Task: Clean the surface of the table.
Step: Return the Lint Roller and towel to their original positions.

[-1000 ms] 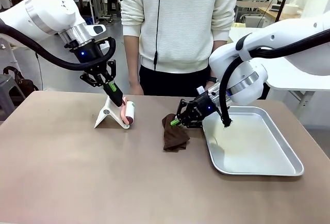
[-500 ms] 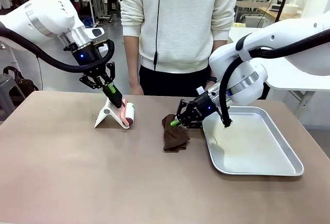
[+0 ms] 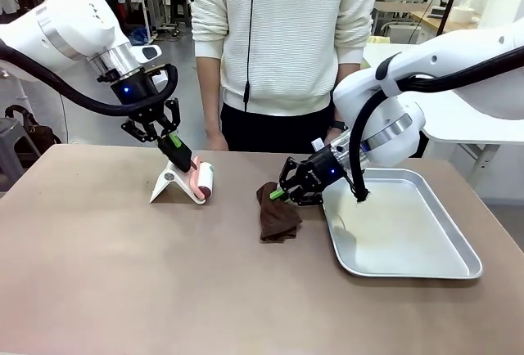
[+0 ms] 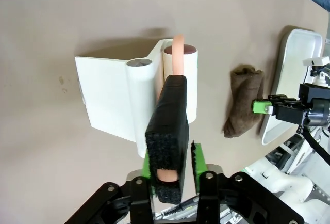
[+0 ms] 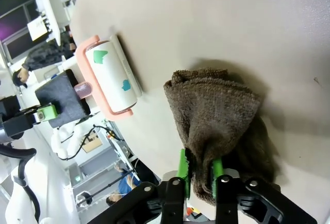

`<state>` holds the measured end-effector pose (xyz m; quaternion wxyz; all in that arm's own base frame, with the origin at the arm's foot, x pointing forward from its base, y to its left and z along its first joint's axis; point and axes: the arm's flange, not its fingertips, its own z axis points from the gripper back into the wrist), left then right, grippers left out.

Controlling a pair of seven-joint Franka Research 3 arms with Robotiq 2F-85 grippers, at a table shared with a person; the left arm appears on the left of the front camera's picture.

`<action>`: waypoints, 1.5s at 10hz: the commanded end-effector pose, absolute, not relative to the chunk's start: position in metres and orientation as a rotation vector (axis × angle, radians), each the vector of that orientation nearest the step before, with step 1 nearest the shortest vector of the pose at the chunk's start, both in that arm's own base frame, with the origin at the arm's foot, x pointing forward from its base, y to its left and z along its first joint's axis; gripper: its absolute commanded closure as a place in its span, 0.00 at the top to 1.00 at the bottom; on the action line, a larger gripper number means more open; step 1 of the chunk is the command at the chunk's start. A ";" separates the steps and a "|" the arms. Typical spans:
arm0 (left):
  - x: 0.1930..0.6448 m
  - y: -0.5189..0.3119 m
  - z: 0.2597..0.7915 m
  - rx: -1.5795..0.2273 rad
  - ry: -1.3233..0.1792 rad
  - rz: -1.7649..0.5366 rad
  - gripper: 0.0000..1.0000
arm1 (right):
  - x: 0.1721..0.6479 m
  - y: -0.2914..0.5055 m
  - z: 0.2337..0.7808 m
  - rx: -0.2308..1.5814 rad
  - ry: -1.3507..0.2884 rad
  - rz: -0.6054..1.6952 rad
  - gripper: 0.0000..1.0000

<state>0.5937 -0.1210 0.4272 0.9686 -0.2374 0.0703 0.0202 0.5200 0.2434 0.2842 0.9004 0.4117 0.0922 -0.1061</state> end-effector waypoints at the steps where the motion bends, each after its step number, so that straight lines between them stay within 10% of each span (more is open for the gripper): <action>1: 0.594 -0.117 0.426 -0.476 0.117 0.051 1.00 | 0.525 0.242 0.289 0.833 0.224 -0.224 1.00; 9: 0.576 -0.099 0.442 -0.514 0.073 0.054 1.00 | 0.523 0.238 0.290 0.845 0.235 -0.198 1.00; 15: 0.445 -0.029 0.480 -0.844 0.002 -0.081 1.00 | 0.488 0.126 0.357 1.173 0.123 -0.201 1.00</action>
